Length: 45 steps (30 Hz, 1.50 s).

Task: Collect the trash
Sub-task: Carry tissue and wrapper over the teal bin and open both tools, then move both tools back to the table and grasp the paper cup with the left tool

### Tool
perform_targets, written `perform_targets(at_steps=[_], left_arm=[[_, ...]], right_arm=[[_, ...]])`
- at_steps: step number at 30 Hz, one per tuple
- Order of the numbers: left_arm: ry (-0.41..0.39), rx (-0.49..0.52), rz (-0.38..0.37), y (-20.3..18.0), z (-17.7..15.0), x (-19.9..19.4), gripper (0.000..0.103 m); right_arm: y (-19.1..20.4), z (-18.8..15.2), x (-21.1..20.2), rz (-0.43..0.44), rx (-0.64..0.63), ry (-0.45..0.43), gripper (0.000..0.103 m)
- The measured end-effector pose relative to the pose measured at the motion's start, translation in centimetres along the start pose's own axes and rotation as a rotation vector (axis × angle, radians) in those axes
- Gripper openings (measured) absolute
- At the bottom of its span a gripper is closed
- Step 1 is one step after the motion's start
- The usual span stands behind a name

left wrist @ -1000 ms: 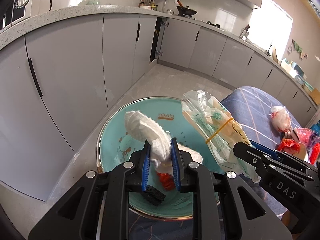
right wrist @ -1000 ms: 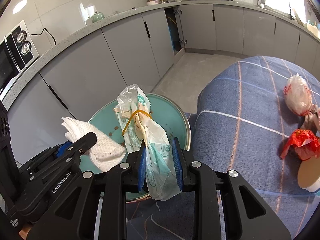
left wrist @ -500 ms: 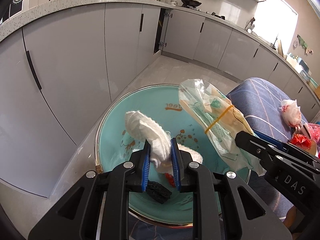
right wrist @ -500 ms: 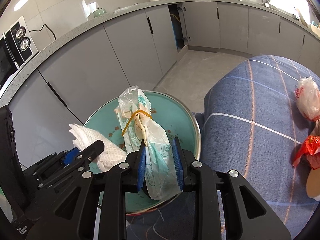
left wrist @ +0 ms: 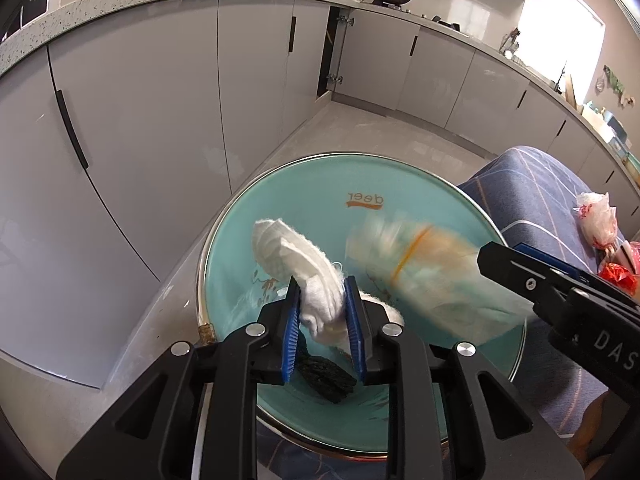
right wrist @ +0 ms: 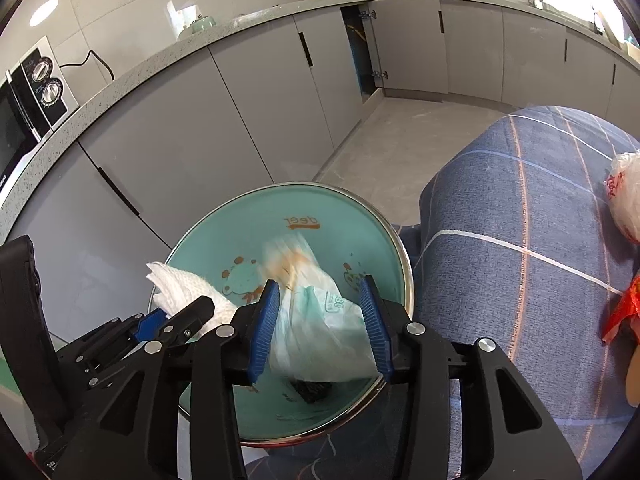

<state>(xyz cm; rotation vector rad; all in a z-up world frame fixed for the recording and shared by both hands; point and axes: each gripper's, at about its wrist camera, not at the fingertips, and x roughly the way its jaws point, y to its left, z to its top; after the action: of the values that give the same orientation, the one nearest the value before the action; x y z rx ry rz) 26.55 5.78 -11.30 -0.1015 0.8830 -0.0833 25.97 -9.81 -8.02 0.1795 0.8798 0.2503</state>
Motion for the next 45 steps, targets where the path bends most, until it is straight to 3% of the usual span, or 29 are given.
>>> perform_targets(at_steps=[5,6,9,12,19,34,45], left_arm=[[-0.006,0.003,0.007,-0.2,0.1,0.0,0.025],[-0.008,0.002,0.011,-0.1,0.0,-0.2,0.030],[-0.023,-0.004,0.041,0.0,-0.1,-0.7,0.061],[-0.044,0.007,0.068,-0.1,-0.2,-1.4,0.068],[-0.098,0.003,0.141,-0.6,-0.4,-3.5,0.096],[-0.133,0.053,0.129,-4.3,-2.5,-7.2,0.097],[-0.133,0.117,0.050,-8.7,-4.5,-9.0,0.097]], right_arm=[[-0.1,0.0,-0.5,0.005,0.010,-0.007,0.043],[-0.2,0.0,-0.7,0.004,0.012,-0.013,0.043],[-0.4,-0.1,-1.7,-0.005,0.013,-0.028,0.045],[-0.7,-0.2,-2.7,-0.036,0.011,-0.048,0.057],[-1.9,-1.3,-5.7,-0.092,0.021,-0.111,0.067],[-4.7,-4.1,-10.7,-0.142,0.043,-0.167,0.069],[-7.7,-7.1,-13.8,-0.184,0.088,-0.177,0.069]])
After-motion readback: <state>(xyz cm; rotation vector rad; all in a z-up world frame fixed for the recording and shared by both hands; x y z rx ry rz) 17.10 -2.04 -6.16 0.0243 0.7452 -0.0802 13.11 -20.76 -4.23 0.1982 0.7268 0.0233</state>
